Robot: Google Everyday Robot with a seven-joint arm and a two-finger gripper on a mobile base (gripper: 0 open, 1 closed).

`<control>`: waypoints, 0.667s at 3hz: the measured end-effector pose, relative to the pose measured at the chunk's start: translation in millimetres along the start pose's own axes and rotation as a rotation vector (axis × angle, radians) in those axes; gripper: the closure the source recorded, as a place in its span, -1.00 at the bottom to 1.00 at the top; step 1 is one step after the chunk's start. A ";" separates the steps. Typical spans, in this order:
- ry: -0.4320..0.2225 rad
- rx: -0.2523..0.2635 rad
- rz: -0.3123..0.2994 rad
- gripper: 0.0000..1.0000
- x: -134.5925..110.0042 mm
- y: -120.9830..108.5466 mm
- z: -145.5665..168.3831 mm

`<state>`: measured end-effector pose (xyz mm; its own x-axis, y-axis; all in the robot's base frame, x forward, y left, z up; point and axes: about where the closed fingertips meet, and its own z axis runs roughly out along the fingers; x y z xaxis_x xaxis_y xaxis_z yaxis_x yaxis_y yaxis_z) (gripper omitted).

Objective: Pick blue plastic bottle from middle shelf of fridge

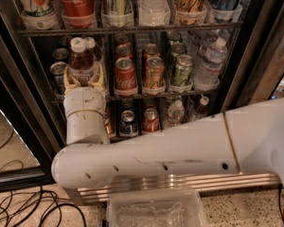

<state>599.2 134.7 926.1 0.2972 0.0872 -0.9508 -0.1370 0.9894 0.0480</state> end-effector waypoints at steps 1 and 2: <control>0.023 -0.032 0.019 1.00 -5.8 -4.4 -7.1; 0.024 -0.033 0.019 1.00 0.1 -4.8 -9.0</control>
Offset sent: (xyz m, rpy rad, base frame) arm -0.0398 -0.0422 -0.0136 -0.0676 0.3077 0.4390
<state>591.4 128.9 923.0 0.2718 0.1029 -0.9568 -0.1733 0.9832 0.0565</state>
